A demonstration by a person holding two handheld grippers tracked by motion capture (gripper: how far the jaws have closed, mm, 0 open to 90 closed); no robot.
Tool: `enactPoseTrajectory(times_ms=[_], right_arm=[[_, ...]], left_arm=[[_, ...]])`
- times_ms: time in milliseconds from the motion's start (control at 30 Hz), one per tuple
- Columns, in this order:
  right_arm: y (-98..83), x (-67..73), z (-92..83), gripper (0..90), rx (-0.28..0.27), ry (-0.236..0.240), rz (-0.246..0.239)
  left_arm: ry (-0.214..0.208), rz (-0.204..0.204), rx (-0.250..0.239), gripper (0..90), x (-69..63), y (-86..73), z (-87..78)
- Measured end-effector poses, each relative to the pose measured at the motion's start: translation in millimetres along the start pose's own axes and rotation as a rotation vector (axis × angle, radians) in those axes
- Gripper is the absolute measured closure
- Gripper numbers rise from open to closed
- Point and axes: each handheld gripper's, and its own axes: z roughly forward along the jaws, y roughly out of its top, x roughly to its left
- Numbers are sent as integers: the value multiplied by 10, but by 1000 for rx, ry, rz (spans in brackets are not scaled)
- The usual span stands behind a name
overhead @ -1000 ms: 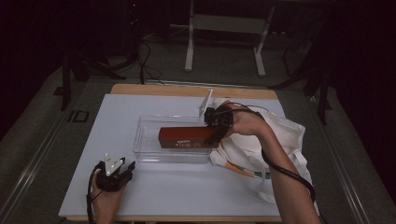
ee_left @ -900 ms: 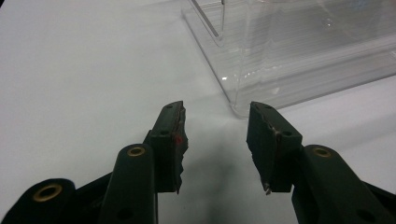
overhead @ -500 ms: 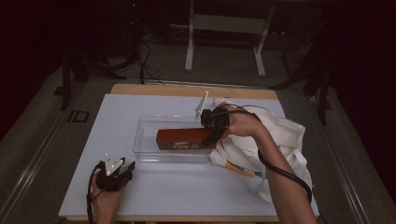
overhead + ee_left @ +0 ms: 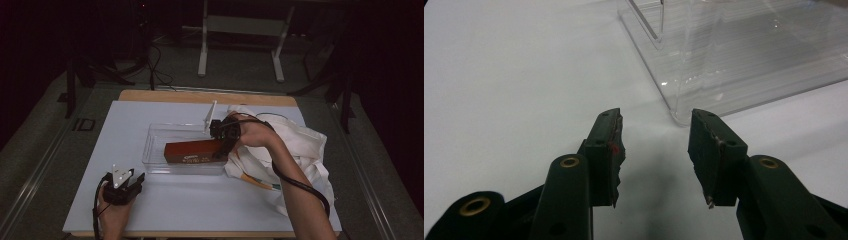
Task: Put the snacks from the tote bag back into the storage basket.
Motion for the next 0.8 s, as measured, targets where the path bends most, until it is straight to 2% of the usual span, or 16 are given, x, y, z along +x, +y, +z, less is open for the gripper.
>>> enactPoseTrajectory(times_ms=[200, 800], right_arm=[[22, 1, 57, 427, -6, 9, -13], [76, -2, 147, 425, 1, 14, -3]], left_arm=[[0, 1, 3, 573, 2, 1, -1], [-1, 0, 4, 572, 3, 1, 0]])
